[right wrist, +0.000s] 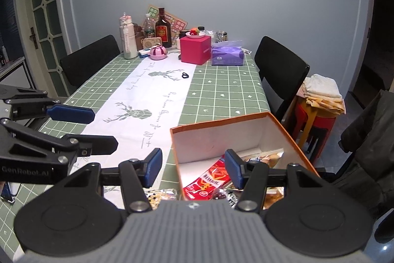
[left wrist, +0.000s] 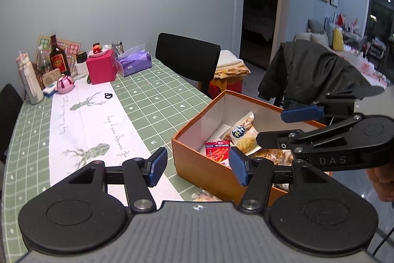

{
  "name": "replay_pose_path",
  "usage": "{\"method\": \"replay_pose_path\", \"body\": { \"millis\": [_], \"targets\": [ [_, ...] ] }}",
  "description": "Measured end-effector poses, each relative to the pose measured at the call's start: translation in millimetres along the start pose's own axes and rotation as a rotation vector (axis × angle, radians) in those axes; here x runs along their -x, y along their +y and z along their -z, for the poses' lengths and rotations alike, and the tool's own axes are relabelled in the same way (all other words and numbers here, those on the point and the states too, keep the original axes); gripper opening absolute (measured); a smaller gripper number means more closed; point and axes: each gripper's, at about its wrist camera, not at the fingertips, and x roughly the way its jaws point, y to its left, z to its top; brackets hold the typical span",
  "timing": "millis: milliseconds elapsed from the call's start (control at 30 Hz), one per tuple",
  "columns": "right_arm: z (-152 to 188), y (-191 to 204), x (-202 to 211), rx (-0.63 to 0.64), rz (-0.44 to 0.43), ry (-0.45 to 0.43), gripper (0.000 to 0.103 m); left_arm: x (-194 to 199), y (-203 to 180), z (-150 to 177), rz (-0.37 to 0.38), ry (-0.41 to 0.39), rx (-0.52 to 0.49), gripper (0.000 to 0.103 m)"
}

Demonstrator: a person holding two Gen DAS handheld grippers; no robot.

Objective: Organize snacks
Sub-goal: 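Move both open tools back toward the remaining snacks on the table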

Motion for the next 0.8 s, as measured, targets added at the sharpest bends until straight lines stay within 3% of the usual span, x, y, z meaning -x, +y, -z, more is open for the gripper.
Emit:
{"method": "replay_pose_path", "body": {
  "millis": [300, 667, 800],
  "targets": [
    [31, 16, 0, 0.024, 0.015, -0.022, 0.056, -4, 4, 32, 0.013, 0.012, 0.062, 0.07],
    [97, 28, -21, 0.045, 0.029, -0.019, 0.056, -25, 13, 80, 0.049, 0.044, 0.118, 0.071],
    [120, 42, -18, 0.121, 0.088, -0.088, 0.061, -38, 20, 95, 0.05, 0.074, 0.148, 0.071]
  ]
}}
